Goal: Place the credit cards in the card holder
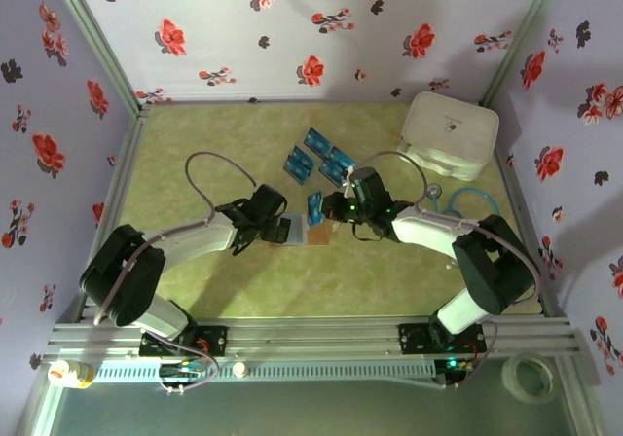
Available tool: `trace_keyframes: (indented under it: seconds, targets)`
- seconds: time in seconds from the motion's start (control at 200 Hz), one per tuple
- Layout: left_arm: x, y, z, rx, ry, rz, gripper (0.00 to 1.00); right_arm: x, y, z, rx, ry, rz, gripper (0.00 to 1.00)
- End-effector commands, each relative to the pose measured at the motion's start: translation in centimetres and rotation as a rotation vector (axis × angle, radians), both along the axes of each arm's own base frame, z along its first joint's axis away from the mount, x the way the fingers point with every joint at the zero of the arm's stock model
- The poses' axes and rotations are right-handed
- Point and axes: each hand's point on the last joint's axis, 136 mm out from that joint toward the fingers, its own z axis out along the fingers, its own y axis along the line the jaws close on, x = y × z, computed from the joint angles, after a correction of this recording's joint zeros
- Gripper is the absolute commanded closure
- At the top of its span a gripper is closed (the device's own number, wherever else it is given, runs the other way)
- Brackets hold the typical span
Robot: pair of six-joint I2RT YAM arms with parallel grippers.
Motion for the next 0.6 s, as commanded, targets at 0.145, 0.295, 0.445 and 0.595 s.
trace_keyframes:
  seconds: [0.145,0.295,0.445,0.595]
  targets:
    - [0.5,0.5,-0.4,0.077,-0.031,0.0,0.0,1.4,0.9,2.1,0.239,-0.049,-0.091,1.0]
    - [0.4,0.8,-0.9,0.095,-0.024,0.01,0.0,1.3,1.2,1.0,0.271,-0.039,-0.085,1.0]
    - [0.3,1.1,-1.4,0.108,-0.019,0.016,0.0,1.3,1.4,-0.1,0.285,-0.019,-0.088,1.0]
    - [0.2,1.5,-1.6,0.127,-0.016,0.027,0.0,1.0,1.6,-1.2,0.289,-0.002,-0.082,1.0]
